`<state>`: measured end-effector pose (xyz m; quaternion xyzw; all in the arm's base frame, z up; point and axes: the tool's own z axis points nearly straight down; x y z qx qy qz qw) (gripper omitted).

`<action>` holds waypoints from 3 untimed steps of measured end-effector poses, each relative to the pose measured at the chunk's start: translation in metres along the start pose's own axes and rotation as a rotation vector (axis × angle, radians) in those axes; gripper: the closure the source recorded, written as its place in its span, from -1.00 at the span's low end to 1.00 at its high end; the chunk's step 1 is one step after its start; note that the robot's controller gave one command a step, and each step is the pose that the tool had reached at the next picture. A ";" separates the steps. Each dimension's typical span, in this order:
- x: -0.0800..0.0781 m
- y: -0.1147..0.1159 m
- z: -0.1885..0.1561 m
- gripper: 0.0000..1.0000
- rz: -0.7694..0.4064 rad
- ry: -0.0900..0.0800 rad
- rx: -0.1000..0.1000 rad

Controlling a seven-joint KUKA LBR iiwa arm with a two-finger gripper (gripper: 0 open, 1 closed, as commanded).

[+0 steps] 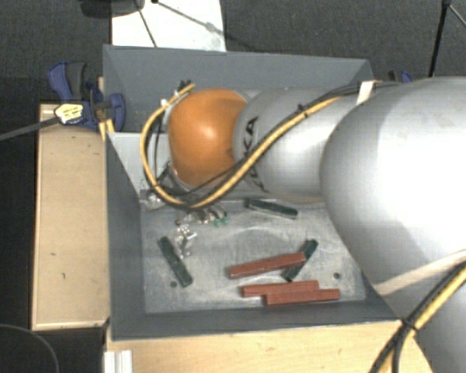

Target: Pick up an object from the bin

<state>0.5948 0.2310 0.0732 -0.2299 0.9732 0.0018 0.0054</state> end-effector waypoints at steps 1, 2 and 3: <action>-0.002 0.000 -0.005 -1.00 0.003 -0.005 0.000; 0.029 -0.001 -0.003 -1.00 -0.232 0.001 0.001; 0.062 0.000 -0.001 -1.00 -0.413 0.011 -0.002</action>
Offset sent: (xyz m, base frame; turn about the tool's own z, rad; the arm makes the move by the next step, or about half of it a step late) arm -0.0466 -0.0268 0.0020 -0.4052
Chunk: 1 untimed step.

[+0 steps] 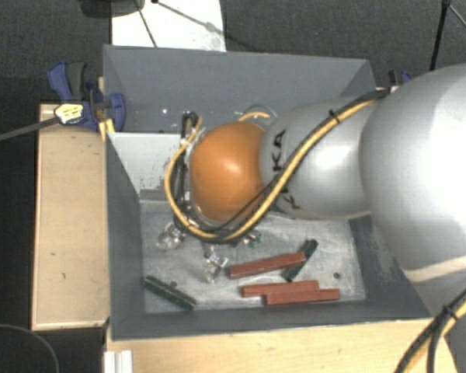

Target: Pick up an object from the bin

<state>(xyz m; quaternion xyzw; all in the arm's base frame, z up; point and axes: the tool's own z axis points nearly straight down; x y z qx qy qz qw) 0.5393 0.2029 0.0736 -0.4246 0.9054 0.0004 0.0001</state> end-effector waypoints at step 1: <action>0.034 -0.003 -0.050 -1.00 -0.045 0.004 -0.005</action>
Offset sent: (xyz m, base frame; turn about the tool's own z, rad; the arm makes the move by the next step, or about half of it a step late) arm 0.0117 -0.0510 0.1096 -0.1214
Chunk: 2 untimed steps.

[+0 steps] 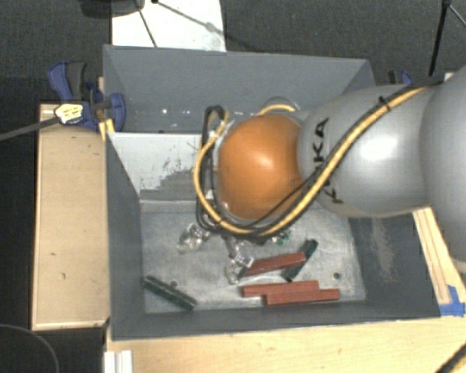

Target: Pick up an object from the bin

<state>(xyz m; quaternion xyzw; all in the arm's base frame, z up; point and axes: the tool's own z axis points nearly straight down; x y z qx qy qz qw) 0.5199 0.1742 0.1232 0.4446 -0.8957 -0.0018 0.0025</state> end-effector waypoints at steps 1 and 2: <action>-0.002 -0.035 -0.060 -1.00 -0.077 -0.006 0.006; 0.052 -0.050 -0.027 -1.00 -0.150 -0.008 0.008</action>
Offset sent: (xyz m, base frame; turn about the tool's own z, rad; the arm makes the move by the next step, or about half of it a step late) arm -0.0043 -0.0947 0.0092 -0.1825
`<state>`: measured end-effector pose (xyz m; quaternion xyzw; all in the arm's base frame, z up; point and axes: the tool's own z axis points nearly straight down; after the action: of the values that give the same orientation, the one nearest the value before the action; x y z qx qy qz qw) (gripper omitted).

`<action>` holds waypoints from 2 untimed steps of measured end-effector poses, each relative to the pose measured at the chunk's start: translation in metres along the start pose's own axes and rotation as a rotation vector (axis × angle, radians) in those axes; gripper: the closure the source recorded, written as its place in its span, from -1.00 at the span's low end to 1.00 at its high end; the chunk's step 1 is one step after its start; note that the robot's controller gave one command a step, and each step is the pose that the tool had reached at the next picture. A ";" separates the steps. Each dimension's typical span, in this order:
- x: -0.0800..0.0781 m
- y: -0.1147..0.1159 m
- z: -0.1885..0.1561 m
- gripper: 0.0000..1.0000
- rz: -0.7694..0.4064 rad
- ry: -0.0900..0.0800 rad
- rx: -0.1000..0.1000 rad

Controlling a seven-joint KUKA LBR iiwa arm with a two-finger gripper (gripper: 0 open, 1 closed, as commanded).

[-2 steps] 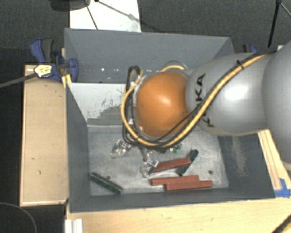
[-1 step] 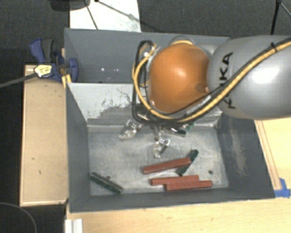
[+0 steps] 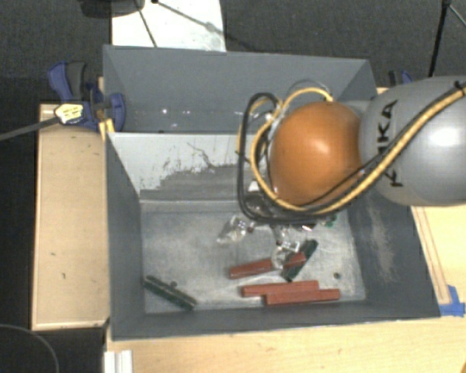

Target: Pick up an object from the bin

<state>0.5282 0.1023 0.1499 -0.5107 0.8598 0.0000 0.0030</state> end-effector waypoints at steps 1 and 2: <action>0.003 0.034 0.058 -1.00 0.067 0.005 0.002; -0.016 0.053 0.074 -1.00 0.066 0.007 -0.004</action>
Offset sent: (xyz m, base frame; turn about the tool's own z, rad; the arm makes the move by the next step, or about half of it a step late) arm -0.0341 0.0014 -0.0799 0.0361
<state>0.4899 0.1416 0.0758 -0.4819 0.8762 0.0002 -0.0012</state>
